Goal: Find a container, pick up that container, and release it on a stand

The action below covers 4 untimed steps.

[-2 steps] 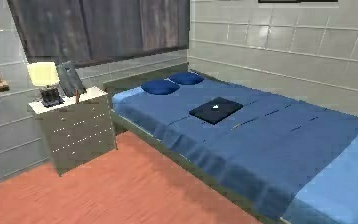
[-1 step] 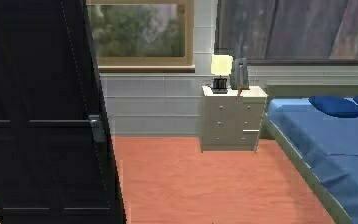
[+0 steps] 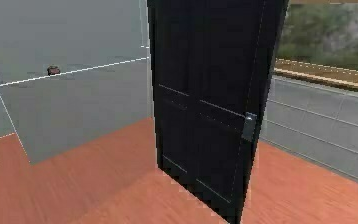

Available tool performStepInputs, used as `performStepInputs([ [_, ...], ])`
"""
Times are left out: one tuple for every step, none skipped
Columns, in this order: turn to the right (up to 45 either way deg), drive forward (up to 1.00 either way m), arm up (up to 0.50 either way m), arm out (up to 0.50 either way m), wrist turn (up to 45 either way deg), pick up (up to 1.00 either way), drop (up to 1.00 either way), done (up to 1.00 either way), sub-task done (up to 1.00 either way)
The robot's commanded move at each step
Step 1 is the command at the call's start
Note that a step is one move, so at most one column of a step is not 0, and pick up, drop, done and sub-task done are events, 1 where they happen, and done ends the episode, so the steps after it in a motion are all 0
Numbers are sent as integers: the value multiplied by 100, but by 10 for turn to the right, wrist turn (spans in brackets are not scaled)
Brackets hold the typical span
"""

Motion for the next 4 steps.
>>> performStepInputs([
  [-240, 0, 0, 0, 0, 0, 0, 0, 0],
  [0, 0, 14, 0, 0, 0, 0, 0, 0],
  [0, 0, 0, 46, 0, 0, 0, 0, 0],
  [0, 0, 0, 0, 450, 0, 0, 0, 0],
])
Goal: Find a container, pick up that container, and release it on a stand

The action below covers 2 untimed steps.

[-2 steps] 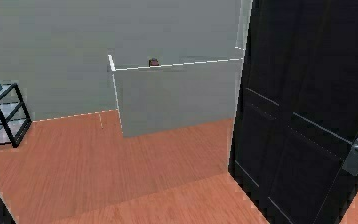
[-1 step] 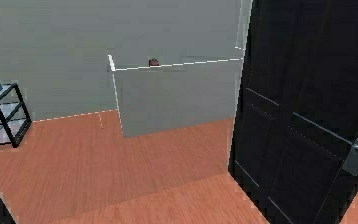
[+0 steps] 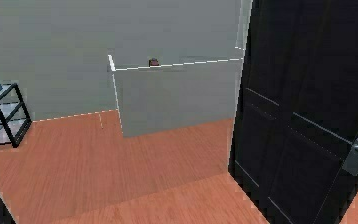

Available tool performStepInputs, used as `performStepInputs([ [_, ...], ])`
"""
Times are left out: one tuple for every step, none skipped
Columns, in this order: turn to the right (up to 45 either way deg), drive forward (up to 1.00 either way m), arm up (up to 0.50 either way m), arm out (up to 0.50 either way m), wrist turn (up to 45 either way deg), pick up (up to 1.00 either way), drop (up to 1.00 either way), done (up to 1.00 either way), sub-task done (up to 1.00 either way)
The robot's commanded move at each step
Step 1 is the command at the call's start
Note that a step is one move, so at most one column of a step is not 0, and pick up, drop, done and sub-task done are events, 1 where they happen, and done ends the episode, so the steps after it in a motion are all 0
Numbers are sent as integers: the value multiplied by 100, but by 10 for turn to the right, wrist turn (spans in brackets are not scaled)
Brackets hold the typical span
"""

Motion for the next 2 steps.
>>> performStepInputs([
  [0, 0, 0, 0, 450, 0, 0, 0, 0],
  [0, 0, 0, 0, 450, 0, 0, 0, 0],
])
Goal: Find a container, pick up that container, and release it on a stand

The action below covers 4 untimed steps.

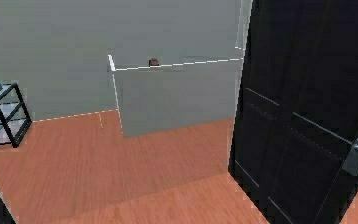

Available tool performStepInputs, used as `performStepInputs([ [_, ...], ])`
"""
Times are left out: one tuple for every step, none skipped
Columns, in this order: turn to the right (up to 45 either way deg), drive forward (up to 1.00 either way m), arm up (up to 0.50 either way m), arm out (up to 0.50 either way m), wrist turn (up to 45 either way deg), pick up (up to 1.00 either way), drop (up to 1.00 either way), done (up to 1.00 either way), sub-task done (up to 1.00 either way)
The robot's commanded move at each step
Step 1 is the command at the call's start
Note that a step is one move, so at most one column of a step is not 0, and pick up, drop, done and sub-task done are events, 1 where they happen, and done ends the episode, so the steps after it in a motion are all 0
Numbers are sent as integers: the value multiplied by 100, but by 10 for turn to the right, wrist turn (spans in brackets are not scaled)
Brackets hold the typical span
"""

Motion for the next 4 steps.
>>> performStepInputs([
  [0, 0, 0, 0, 300, 0, 0, 0, 0],
  [0, 0, -30, 0, 0, 0, 0, 0, 0],
  [0, 0, 0, 0, 0, 100, 0, 0, 0],
  [0, 0, 10, 0, 0, 0, 0, 0, 0],
])
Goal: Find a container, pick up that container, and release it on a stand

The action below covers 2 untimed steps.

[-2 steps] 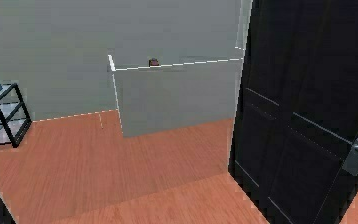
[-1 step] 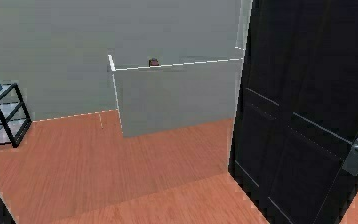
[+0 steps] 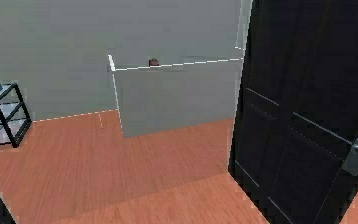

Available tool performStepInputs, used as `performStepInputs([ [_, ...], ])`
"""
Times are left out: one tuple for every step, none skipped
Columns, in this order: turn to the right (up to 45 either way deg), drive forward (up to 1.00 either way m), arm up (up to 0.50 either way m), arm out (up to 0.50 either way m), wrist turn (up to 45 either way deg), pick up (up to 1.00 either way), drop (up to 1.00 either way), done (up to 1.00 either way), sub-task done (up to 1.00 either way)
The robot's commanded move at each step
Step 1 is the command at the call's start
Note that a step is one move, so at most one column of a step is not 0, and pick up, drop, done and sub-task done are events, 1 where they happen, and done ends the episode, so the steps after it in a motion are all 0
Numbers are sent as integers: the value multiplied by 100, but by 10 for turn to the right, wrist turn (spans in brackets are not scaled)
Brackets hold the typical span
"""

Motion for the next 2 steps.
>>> performStepInputs([
  [0, 0, 50, 0, 0, 0, 0, 0, 0],
  [0, 0, 44, 0, 0, 0, 0, 0, 0],
])
